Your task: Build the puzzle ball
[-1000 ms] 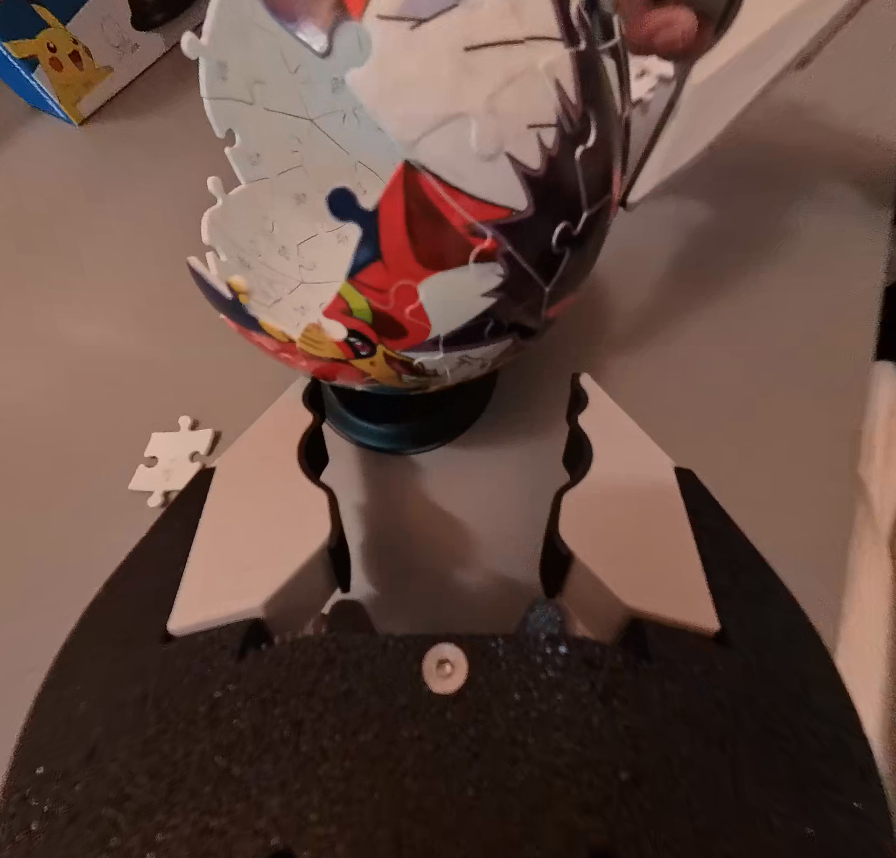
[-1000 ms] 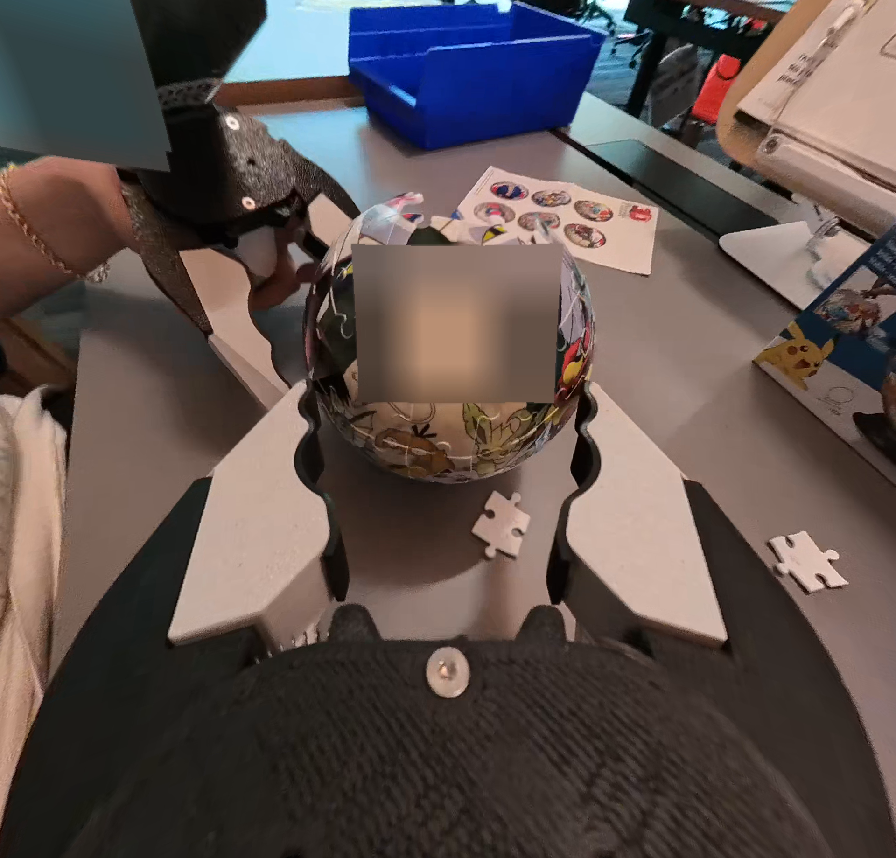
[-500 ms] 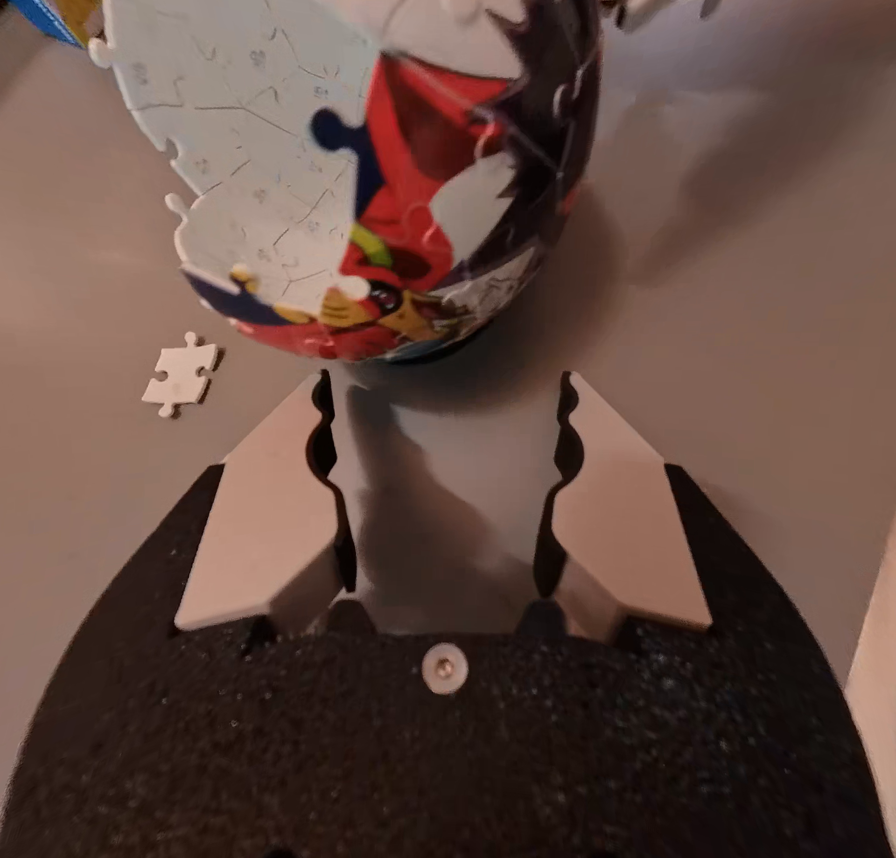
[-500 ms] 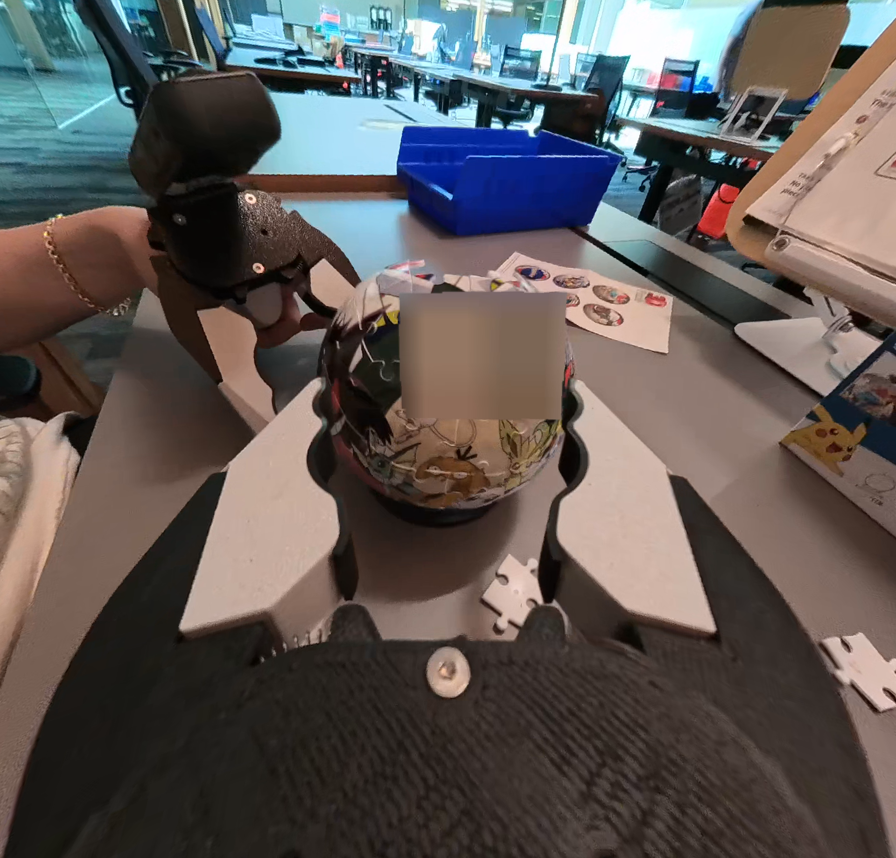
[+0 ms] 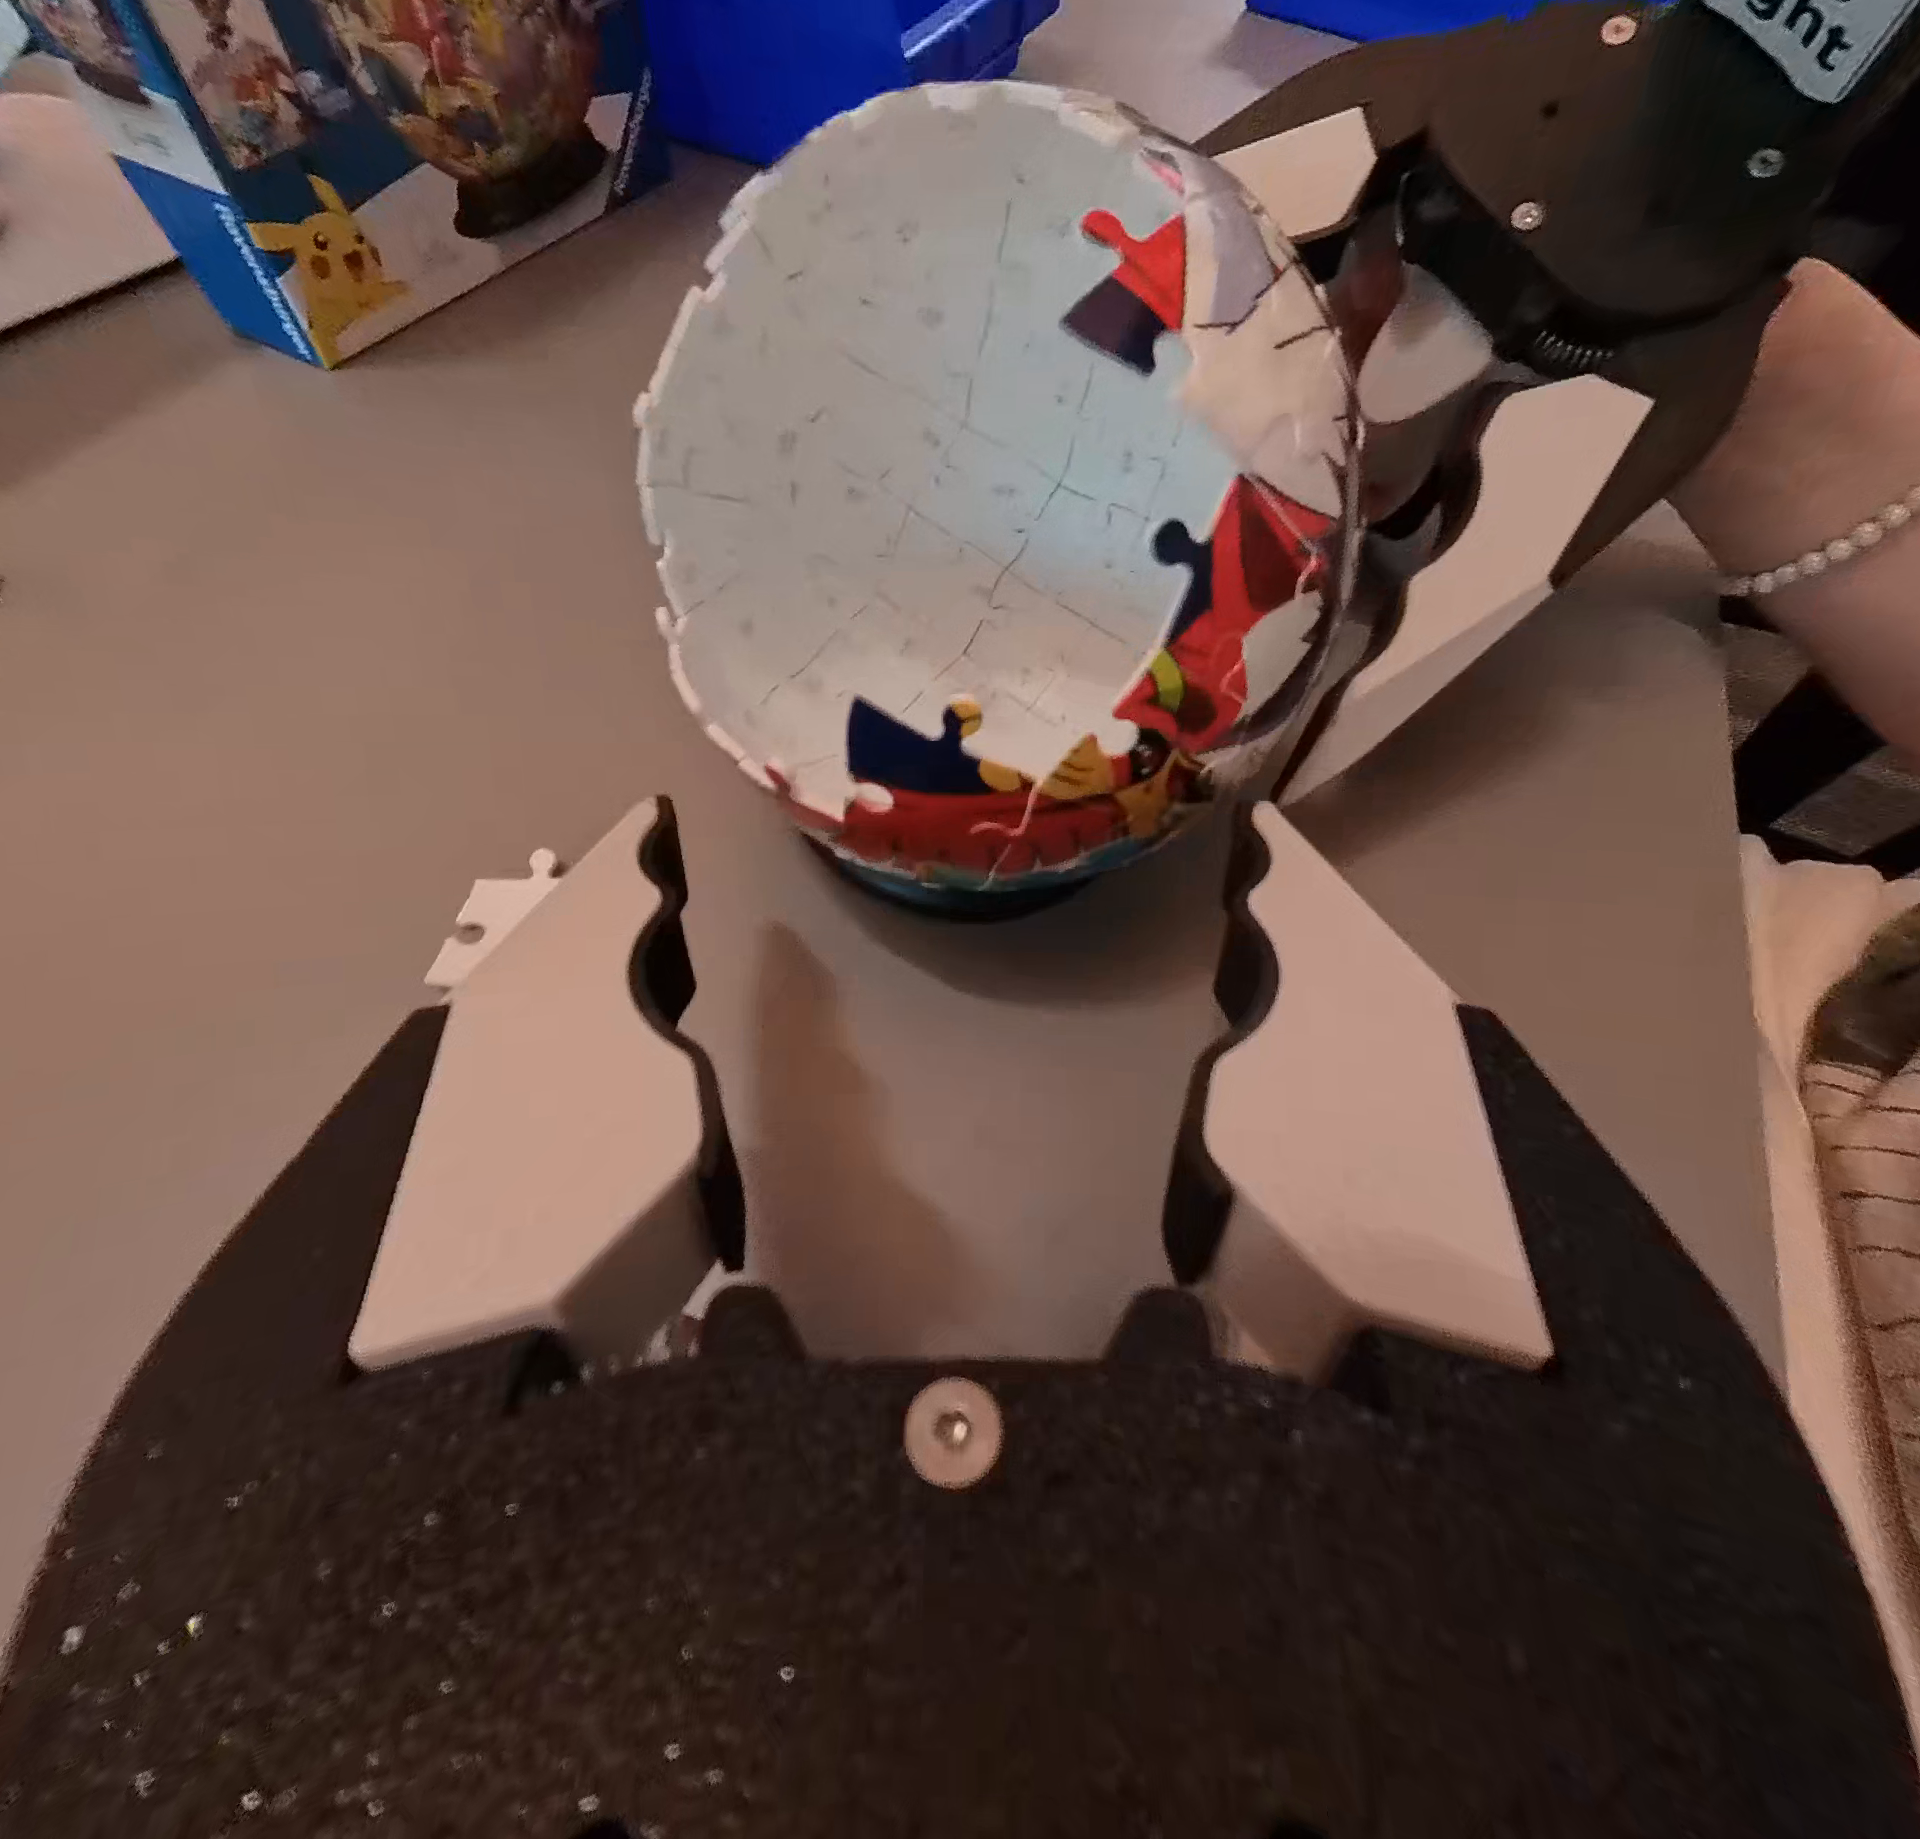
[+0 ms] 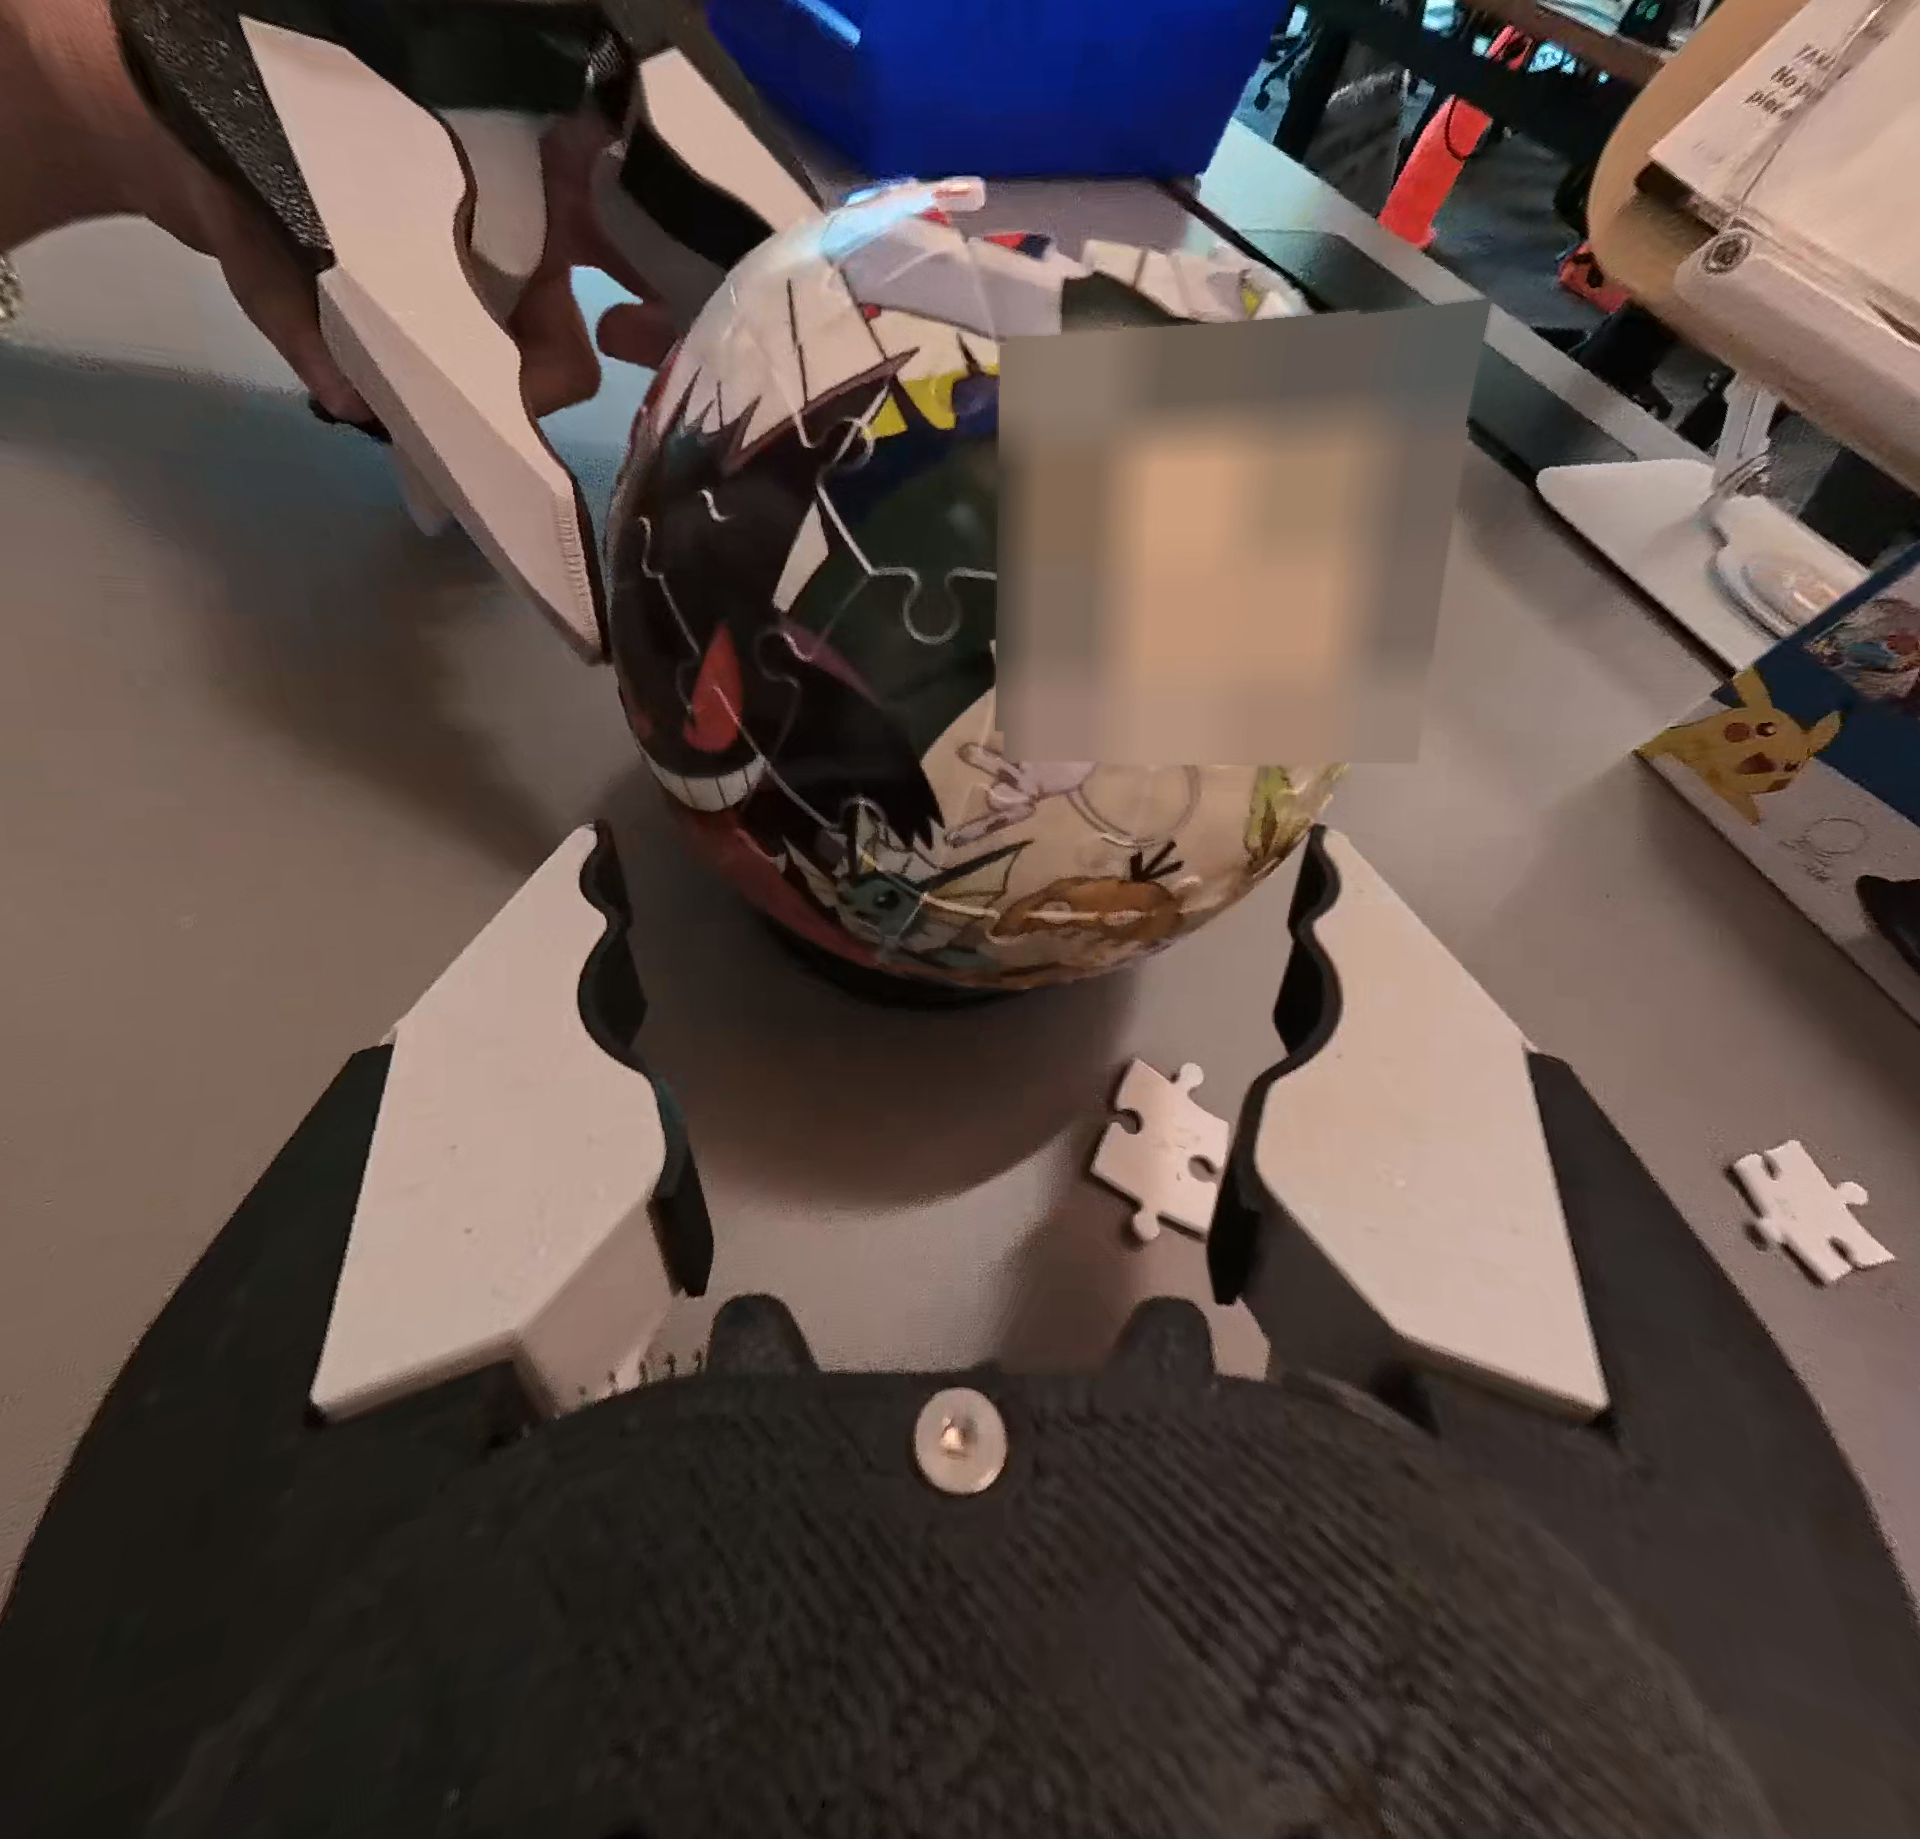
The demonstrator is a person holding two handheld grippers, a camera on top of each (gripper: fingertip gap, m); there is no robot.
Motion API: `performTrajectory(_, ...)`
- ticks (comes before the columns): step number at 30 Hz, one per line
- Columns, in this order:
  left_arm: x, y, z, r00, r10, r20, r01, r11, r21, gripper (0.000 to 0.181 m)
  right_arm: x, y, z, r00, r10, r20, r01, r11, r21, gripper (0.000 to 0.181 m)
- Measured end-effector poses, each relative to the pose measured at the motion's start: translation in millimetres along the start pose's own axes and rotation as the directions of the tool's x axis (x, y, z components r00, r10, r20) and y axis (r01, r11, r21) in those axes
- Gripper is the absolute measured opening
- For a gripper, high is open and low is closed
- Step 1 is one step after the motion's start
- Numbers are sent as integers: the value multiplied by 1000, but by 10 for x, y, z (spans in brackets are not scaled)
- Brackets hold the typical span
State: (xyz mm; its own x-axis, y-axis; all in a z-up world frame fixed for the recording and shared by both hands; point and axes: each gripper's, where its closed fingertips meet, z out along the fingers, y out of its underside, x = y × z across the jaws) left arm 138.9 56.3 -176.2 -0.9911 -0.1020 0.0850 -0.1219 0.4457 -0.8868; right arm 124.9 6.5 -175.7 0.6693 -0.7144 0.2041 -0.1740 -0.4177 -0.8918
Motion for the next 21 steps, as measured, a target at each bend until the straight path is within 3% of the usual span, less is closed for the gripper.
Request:
performTrajectory(6, 72, 26, 105, 1000, 25, 18, -25, 1000, -5, 98, 69, 4, 52, 997, -70, -37, 70, 997, -10, 119)
performTrajectory(12, 147, 161, 223, 999, -19, 26, 22, 993, -114, 100, 33, -108, -50, 995, -101, 11, 101, 995, 12, 117)
performTrajectory(21, 392, 172, 385, 999, -38, -9, 36, 983, -179, 98, 111, -72, -309, 980, -153, 128, 156, 988, -12, 115)
